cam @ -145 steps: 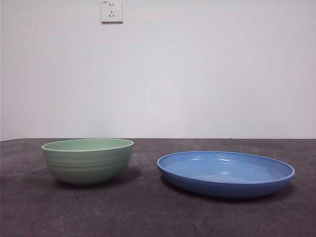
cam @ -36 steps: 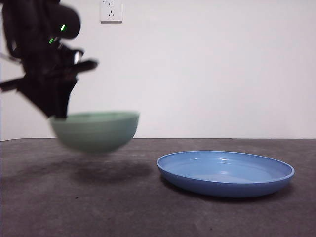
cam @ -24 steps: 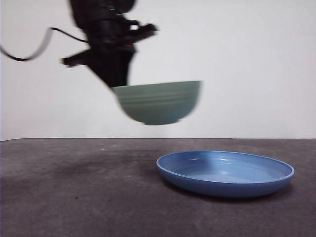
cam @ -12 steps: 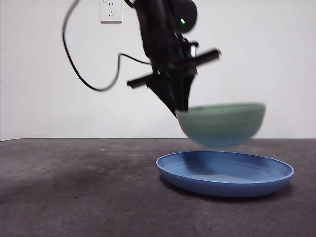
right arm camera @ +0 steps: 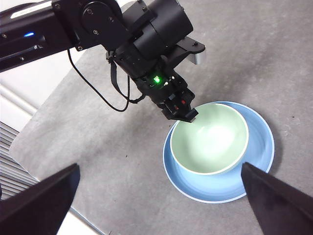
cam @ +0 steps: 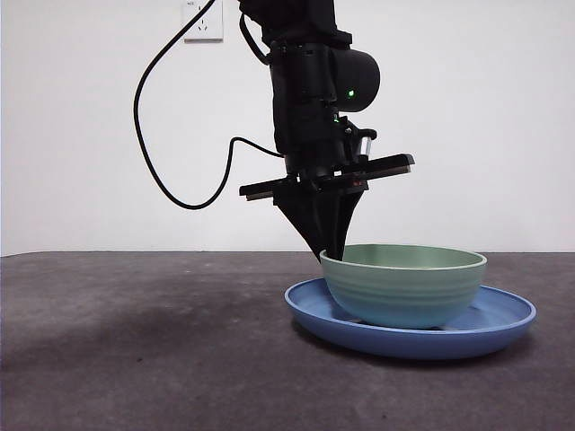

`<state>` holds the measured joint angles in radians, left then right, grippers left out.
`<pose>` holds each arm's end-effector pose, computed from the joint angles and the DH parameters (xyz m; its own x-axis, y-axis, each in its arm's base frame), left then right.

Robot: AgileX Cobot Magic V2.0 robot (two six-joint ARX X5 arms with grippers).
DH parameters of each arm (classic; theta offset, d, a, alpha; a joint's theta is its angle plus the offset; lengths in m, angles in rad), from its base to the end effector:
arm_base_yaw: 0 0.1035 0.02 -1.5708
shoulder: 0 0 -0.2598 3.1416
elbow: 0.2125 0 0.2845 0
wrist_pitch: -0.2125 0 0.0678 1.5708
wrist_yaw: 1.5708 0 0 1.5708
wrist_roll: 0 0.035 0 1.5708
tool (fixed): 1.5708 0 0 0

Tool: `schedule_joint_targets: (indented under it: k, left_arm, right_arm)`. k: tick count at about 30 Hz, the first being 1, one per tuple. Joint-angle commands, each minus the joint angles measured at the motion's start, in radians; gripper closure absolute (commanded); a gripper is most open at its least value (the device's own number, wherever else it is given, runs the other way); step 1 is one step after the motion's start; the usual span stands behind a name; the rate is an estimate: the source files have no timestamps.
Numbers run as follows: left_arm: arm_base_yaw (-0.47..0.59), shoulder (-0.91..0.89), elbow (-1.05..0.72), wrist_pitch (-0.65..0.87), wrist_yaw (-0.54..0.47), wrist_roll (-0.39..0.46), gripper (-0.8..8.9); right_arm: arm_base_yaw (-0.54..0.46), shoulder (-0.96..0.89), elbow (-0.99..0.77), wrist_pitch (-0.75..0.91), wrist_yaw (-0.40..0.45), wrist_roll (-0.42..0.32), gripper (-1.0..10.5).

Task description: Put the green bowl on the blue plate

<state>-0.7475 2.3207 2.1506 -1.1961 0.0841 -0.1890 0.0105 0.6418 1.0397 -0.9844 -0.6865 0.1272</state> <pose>0.3663 -0.3435 0.2051 0.0914 -0.1992 -0.9757 0.5427 0.8314 -0.1190 0.1238 0.0235 0.3696 0.6375 0.6406 -0.4281 -0.4615 0.7624 0.4536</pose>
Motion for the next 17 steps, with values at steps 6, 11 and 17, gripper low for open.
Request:
schedule_joint_targets:
  k: [6, 11, 17]
  left_arm:
    - [-0.008, 0.024, 0.145, -0.092, 0.019, 0.048, 3.03]
    - [0.01, -0.105, 0.202, -0.205, 0.018, 0.084, 2.47]
    - [0.014, -0.41, 0.138, -0.256, 0.018, 0.124, 1.84]
  right_arm:
    - [0.001, 0.003, 0.018, 0.003, -0.005, -0.004, 3.3]
    - [0.001, 0.003, 0.018, -0.024, -0.005, -0.004, 3.3]
    - [0.001, 0.003, 0.018, -0.042, -0.005, -0.004, 3.3]
